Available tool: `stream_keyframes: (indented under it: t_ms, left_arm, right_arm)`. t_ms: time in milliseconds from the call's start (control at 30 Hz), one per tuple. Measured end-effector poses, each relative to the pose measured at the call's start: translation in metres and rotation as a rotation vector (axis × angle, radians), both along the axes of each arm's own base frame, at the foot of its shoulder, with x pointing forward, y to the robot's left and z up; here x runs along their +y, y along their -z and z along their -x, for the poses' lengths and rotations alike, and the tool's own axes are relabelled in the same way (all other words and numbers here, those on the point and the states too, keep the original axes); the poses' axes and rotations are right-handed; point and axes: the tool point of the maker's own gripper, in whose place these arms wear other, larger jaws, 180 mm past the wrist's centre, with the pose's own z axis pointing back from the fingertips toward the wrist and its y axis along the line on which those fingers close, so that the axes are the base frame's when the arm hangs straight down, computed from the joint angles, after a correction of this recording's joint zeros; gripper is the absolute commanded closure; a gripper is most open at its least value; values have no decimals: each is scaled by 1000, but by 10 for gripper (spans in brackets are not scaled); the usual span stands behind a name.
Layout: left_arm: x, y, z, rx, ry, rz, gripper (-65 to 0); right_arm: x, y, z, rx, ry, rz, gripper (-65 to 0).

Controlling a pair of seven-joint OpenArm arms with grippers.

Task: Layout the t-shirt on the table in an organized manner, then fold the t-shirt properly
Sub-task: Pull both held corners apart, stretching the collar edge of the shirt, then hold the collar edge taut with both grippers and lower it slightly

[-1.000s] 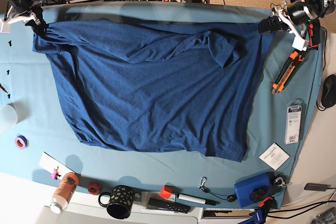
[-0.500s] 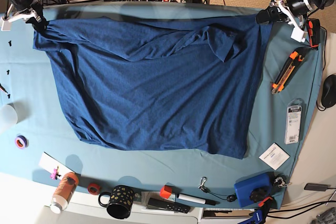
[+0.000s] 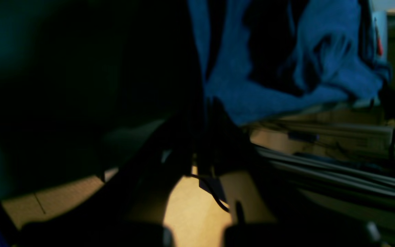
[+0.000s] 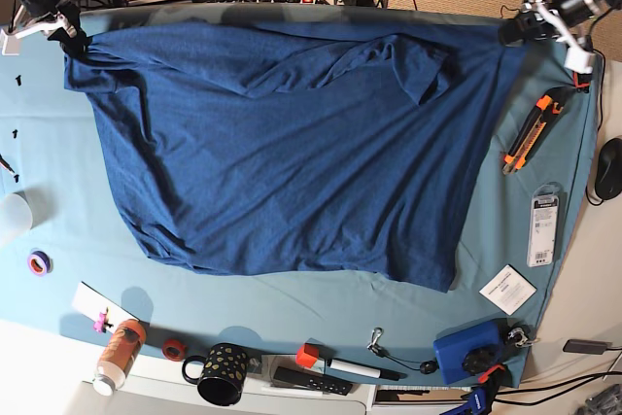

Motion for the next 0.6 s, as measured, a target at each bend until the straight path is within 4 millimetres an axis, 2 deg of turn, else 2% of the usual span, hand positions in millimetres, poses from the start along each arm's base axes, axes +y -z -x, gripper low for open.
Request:
stream_keyframes:
  t_ms: [100, 600]
  left_arm:
    - [5, -2, 0, -4, -8, -10, 0]
    - [4, -1, 4, 10, 2, -5, 0]
  right_arm:
    - [0, 2, 5, 15, -1, -1, 0]
    - [0, 2, 6, 17, -1, -1, 0]
